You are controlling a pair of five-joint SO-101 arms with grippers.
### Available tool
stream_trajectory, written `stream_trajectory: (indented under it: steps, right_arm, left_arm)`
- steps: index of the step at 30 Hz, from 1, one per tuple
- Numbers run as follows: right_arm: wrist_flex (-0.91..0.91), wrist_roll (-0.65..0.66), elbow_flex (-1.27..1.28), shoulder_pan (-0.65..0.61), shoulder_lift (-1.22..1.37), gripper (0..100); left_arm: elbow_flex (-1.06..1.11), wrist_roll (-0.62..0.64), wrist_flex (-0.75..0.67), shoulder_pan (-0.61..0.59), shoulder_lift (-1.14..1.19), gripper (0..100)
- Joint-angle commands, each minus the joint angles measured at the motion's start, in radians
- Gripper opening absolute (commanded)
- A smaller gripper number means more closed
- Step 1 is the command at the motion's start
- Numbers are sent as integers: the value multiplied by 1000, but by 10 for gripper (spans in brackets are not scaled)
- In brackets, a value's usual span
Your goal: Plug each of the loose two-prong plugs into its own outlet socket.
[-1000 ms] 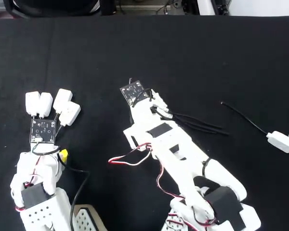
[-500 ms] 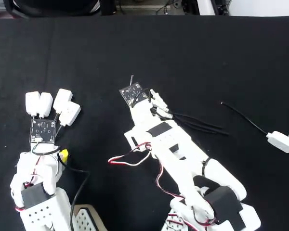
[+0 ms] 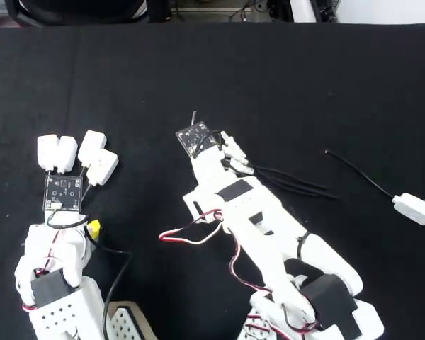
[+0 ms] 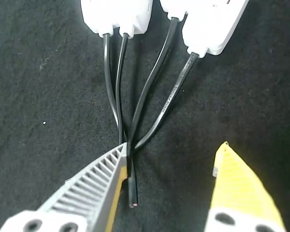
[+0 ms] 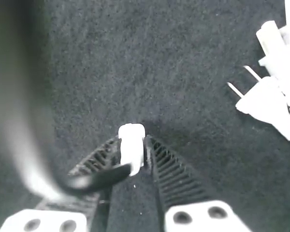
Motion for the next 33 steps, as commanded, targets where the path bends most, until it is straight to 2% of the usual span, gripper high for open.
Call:
stream_trajectory:
  steps: [1,18,23,29,33]
  right_arm:
    - [17,11,-44,-2,1,33]
    - [198,40,-203,26,-1,11]
    - [393,2,-340,35,-5,11]
    - [632,18,-475,164,-1,11]
    - [629,98,-473,281,1,11]
  left_arm:
    - [-4,-11,11,12,-3,286]
    - [-4,-6,11,12,-3,285]
    - [-22,48,0,1,-5,282]
    - [-122,180,-80,-76,2,286]
    - [-216,190,-80,-110,71,287]
